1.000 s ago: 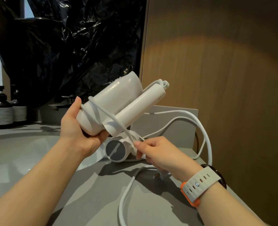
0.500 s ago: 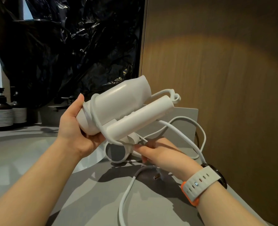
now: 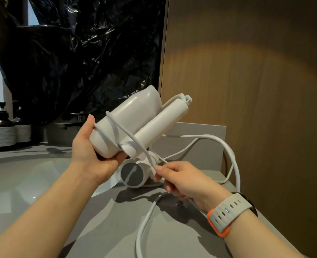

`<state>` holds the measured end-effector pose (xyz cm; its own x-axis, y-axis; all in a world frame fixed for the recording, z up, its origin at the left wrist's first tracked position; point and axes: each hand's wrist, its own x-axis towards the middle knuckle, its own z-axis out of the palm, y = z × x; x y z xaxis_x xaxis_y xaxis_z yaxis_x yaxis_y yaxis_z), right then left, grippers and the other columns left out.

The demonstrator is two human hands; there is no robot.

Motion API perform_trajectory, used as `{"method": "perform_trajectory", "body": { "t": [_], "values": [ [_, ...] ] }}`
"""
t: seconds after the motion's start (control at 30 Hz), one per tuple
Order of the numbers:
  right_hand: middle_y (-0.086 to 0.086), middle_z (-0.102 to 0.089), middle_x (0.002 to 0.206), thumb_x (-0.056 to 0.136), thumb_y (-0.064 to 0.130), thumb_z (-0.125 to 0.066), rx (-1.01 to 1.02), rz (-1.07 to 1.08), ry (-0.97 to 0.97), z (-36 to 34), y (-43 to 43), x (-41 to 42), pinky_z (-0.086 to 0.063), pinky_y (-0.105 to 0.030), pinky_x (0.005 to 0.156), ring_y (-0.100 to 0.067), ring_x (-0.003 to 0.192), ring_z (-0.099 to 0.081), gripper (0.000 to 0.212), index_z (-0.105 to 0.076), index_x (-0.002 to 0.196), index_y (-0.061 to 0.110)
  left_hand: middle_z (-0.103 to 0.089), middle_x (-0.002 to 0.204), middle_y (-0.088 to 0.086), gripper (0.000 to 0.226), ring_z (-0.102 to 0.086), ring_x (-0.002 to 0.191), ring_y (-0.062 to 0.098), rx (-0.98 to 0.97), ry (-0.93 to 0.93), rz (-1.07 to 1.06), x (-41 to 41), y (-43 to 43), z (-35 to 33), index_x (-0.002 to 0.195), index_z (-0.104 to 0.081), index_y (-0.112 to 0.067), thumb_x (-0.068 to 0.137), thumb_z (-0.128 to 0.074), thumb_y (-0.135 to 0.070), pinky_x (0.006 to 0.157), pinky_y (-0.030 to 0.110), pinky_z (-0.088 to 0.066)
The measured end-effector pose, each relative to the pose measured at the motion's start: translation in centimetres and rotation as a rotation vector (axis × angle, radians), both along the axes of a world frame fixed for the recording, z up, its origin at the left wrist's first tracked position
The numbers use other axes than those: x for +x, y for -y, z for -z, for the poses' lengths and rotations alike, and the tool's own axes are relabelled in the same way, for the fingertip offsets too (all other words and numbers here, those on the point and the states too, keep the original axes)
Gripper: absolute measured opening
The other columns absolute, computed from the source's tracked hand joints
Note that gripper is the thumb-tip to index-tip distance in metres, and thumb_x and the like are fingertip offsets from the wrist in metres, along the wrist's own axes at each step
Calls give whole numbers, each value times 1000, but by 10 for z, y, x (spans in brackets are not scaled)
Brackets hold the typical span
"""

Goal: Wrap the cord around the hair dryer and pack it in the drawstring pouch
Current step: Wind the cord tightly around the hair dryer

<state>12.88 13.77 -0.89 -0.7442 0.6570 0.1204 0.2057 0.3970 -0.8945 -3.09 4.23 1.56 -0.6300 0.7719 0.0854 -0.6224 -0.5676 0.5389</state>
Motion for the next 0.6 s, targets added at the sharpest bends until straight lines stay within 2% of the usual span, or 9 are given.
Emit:
{"method": "perform_trajectory", "body": {
  "t": [0.13,0.23,0.3,0.4,0.43,0.47,0.5,0.53,0.6],
  "values": [
    [4,-48,47,89,45,-54,120,125,54,1,-8,0,-30,-18,37,-5,32,-37,39,-61,67,15,-64,110,9,45,-65,95,30,-7,-87,0,3,-1,2,111,-62,-18,80,-64,-49,59,44,-57],
    [10,-48,41,85,50,-58,143,178,130,2,-10,2,-36,-19,45,-5,38,-44,40,-61,66,15,-66,104,8,43,-66,93,29,-26,-190,23,3,-3,5,106,-65,-18,80,-62,-51,59,44,-57],
    [8,-50,43,83,50,-60,129,187,127,1,-10,3,-40,-19,44,-7,40,-48,40,-59,67,14,-68,96,6,39,-67,89,27,-24,-268,48,3,-4,6,97,-70,-19,75,-63,-51,60,42,-57],
    [3,-60,68,83,46,-62,243,188,131,-2,-9,3,-41,-9,48,-7,56,-55,28,-57,80,19,-69,78,2,31,-68,72,22,9,-391,110,5,-1,6,67,-75,-22,68,-60,-50,54,35,-56],
    [-1,-64,81,84,43,-62,291,188,138,-2,-9,1,-44,-9,56,-12,66,-60,23,-58,89,21,-69,75,1,33,-67,69,20,18,-424,135,5,-1,6,63,-75,-23,68,-59,-50,54,34,-57],
    [-8,-65,88,85,39,-63,286,190,134,-2,-9,0,-48,-16,65,-21,75,-63,22,-60,95,19,-68,75,0,33,-66,69,19,23,-452,160,5,0,6,62,-74,-23,69,-57,-51,57,33,-58],
    [-13,-64,84,86,33,-63,213,187,111,-2,-10,1,-48,-27,66,-27,73,-61,19,-61,92,15,-68,76,0,34,-65,71,20,28,-474,185,4,0,7,64,-74,-24,70,-56,-52,61,34,-58],
    [-13,-58,70,88,26,-60,83,170,83,-2,-11,2,-45,-28,58,-25,59,-55,16,-58,82,12,-68,79,0,34,-65,73,21,34,-483,212,4,-1,7,69,-74,-24,69,-56,-52,64,35,-56],
    [-2,-39,48,96,12,-41,-175,42,42,-1,-18,7,-28,-18,39,-9,36,-32,28,-45,68,11,-68,84,2,36,-64,75,23,45,-477,261,3,-1,7,79,-74,-24,67,-57,-54,66,37,-56]
  ]
}}
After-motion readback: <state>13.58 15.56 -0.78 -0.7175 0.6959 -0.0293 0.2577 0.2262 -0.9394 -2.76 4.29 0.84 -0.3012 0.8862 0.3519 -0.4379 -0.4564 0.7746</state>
